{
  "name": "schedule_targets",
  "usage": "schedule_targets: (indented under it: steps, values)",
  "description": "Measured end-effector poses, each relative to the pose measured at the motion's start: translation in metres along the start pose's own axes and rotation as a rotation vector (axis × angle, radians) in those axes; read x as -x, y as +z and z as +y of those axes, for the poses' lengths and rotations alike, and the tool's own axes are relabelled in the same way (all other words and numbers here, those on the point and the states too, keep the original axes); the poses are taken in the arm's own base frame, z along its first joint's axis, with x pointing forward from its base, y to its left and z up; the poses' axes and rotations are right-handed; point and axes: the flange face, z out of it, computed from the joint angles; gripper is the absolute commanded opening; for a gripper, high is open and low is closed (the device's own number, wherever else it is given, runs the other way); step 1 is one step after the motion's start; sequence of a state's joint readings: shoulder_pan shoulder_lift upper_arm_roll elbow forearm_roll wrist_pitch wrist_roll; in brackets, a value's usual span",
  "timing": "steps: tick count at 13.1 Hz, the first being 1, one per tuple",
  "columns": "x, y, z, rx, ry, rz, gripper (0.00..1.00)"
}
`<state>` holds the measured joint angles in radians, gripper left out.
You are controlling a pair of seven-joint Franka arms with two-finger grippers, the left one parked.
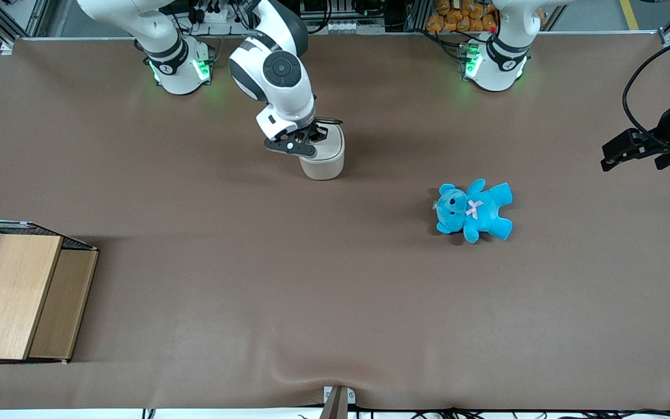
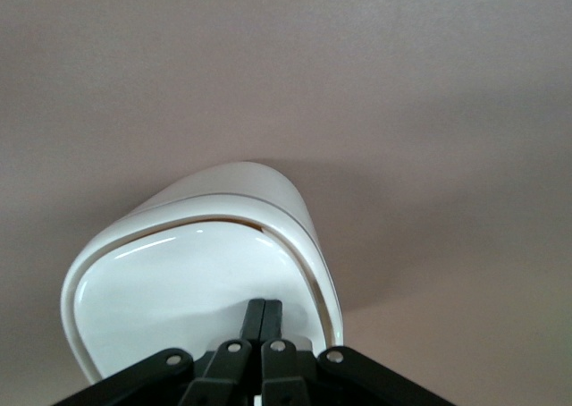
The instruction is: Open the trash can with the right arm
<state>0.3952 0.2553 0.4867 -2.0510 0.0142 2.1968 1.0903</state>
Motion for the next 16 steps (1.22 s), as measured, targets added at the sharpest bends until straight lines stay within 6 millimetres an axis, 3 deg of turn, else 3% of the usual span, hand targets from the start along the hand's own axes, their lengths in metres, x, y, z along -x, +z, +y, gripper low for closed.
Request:
schedule_targets:
  steps: [4,5,6,11,16]
  values:
    - [-0.007,-0.059,-0.018,-0.009,0.029,-0.042,0.0]
    - [-0.008,-0.073,-0.022,-0.019,0.036,-0.05,0.37]
    - [-0.008,-0.084,-0.025,-0.027,0.048,-0.058,0.99]
    - [-0.016,-0.129,-0.028,-0.042,0.097,-0.068,1.0]
    - [-0.077,-0.189,0.015,-0.039,0.195,-0.083,1.0]
